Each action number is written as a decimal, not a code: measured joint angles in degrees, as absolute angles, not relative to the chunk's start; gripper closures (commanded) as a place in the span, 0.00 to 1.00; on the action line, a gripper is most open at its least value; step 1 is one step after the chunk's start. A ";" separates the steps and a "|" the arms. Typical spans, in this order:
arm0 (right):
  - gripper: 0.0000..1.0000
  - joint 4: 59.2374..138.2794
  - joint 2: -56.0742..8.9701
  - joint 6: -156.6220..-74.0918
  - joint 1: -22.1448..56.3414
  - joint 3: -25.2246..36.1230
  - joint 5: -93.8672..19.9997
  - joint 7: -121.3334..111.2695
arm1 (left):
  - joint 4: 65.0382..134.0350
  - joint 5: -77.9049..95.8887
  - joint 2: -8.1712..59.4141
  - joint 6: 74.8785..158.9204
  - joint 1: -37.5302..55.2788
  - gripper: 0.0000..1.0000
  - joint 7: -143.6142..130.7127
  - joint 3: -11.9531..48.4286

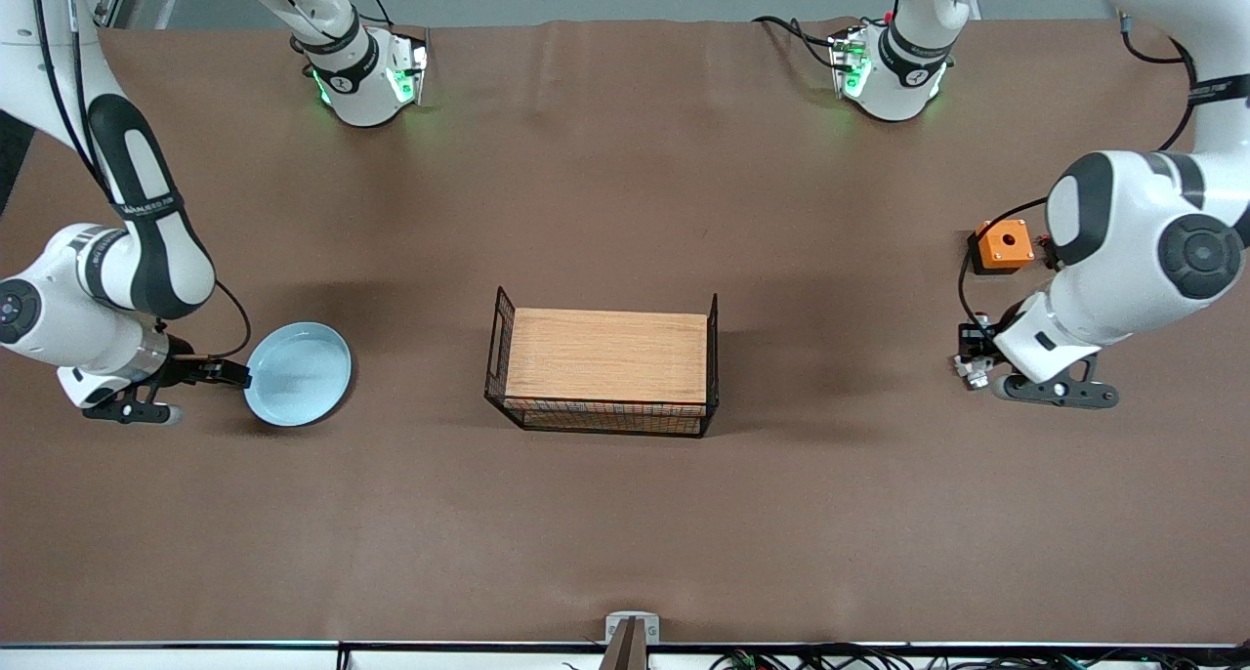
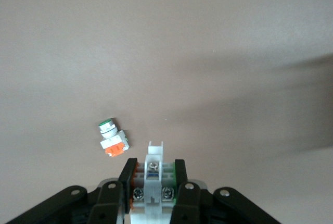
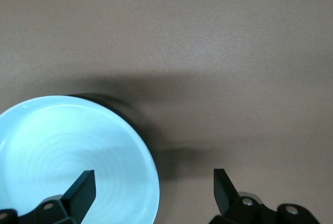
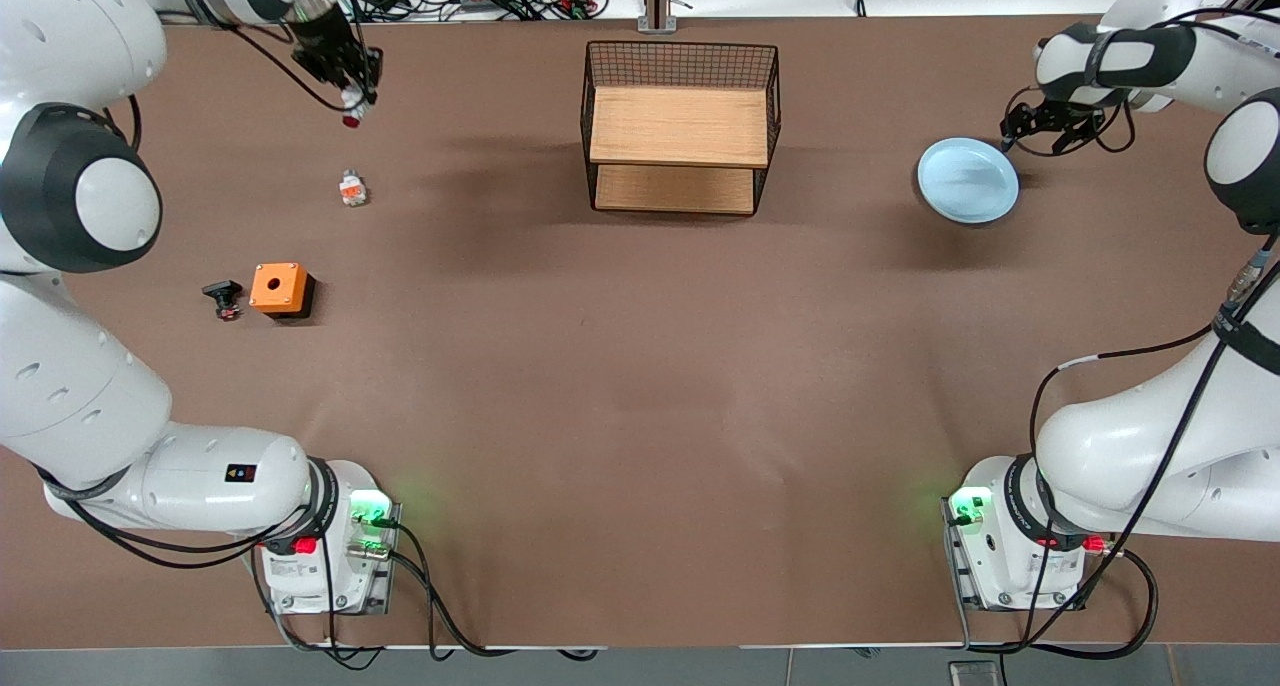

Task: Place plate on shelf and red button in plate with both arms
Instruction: 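Reach the right gripper to the rim of the white plate, then grip the plate rim with the right gripper and lift it, then carry the plate over the wooden tray and lower it in, then open the right gripper while the left gripper carries the button toward the plate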

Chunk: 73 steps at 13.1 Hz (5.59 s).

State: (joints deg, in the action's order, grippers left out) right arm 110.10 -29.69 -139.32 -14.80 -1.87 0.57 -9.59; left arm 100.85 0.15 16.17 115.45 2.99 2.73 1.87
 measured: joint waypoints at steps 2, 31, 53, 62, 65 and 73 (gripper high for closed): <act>0.00 112.76 -30.48 -144.02 -14.82 -1.84 0.57 -10.35 | 98.26 0.15 16.17 113.24 2.86 0.84 2.13 1.87; 1.00 99.38 -10.10 -96.49 -15.04 -1.89 -20.51 11.66 | 97.29 0.16 18.46 112.61 2.97 0.84 -0.09 1.92; 1.00 106.92 -8.28 -126.22 36.98 -4.32 5.15 129.92 | 97.22 0.16 18.48 112.59 3.03 0.84 -0.09 1.96; 1.00 94.69 -23.77 -126.74 43.33 -4.13 13.28 144.74 | 96.81 0.16 18.96 112.56 3.10 0.84 -0.64 2.02; 1.00 93.48 -24.81 -126.49 43.73 -4.13 13.52 145.65 | 93.38 0.16 18.54 109.22 3.42 0.84 -4.99 3.09; 0.99 93.23 -26.03 -126.39 43.78 -3.92 14.25 145.76 | 82.91 0.17 17.47 100.17 4.44 0.85 -36.00 14.76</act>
